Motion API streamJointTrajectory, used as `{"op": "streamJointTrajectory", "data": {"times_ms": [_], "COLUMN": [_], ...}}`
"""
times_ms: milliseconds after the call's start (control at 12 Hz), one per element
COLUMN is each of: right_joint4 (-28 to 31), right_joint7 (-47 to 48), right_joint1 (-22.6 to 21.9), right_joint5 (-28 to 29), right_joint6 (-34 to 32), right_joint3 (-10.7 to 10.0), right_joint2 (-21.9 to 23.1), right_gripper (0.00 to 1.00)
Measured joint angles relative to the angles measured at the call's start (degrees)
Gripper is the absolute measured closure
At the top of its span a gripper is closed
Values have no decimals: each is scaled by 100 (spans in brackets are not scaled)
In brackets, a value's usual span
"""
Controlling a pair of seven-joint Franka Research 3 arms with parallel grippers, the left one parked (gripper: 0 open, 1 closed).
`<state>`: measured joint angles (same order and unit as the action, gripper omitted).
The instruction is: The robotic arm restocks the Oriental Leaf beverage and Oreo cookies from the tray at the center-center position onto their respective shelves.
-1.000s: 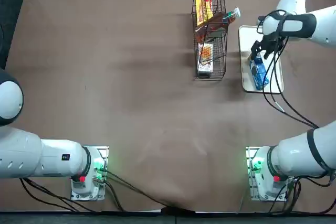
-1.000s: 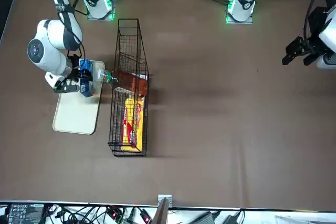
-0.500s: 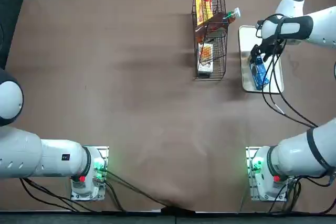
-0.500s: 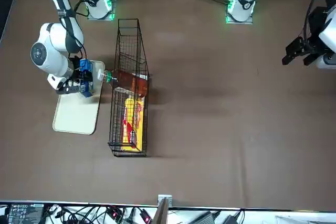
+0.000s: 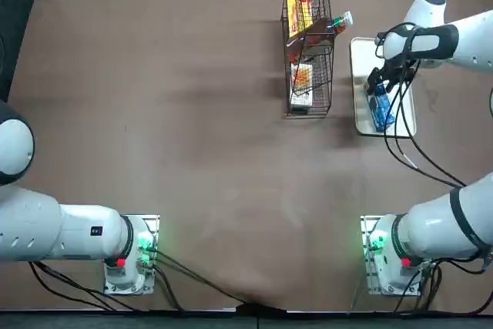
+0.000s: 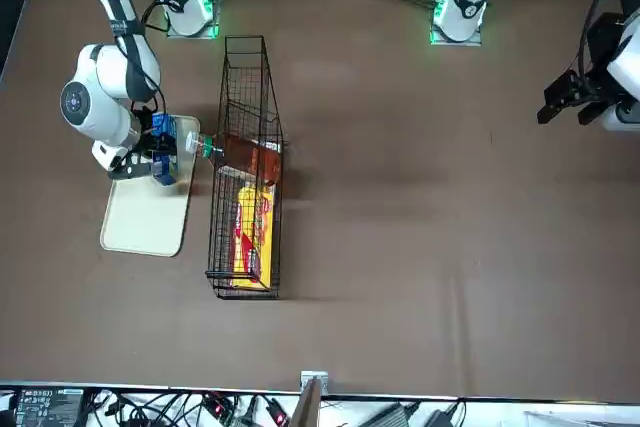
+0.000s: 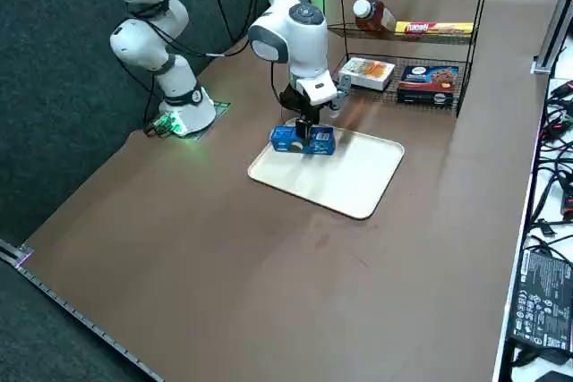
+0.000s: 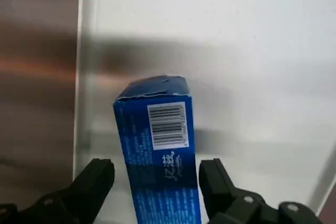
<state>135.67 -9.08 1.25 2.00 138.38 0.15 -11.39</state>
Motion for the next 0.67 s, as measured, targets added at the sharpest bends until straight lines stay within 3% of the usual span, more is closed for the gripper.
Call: {"op": "streamJointTrajectory", "data": {"times_ms": [667], "right_joint4": [393], "right_joint7": [-16], "right_joint1": [1], "right_joint5": [-1], "right_joint6": [353], "right_joint3": [0], "right_joint2": [-82], "right_gripper": [1]}}
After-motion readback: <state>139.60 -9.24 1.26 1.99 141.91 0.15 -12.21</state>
